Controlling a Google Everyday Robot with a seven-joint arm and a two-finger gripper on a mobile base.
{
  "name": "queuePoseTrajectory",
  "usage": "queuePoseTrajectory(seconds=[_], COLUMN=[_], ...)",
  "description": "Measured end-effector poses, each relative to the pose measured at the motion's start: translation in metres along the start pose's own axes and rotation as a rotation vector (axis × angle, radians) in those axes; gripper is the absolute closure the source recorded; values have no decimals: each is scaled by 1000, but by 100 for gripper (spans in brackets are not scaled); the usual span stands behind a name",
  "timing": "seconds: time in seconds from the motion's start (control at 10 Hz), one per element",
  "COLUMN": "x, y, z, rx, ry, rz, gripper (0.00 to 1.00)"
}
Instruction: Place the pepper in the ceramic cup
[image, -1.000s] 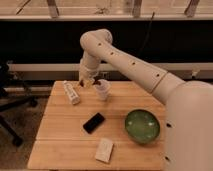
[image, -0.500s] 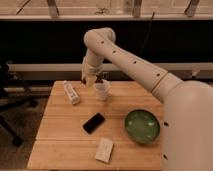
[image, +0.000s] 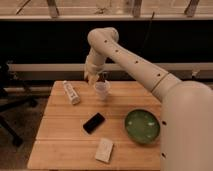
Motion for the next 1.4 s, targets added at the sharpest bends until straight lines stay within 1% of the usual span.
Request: queuePoseTrajectory(seconds=[0.2,0.4,0.6,0.7,0.8,1.1,1.2,1.3,1.4], x=[8,4,15,25,29,41,42,43,46], y=[-2,1,-4,-14,-17,-23,-24,-25,-25], z=[0,7,15,29,36,47,49,52,55], rx=[1,2,8,13,14,23,23,23,25], ry=[0,-11,-30,-52,-62,-93,-97,-102,-110], rz=[7,23,60,98,114,174,183,191,210], gripper=[100,100,100,100,100,99,93,86,72])
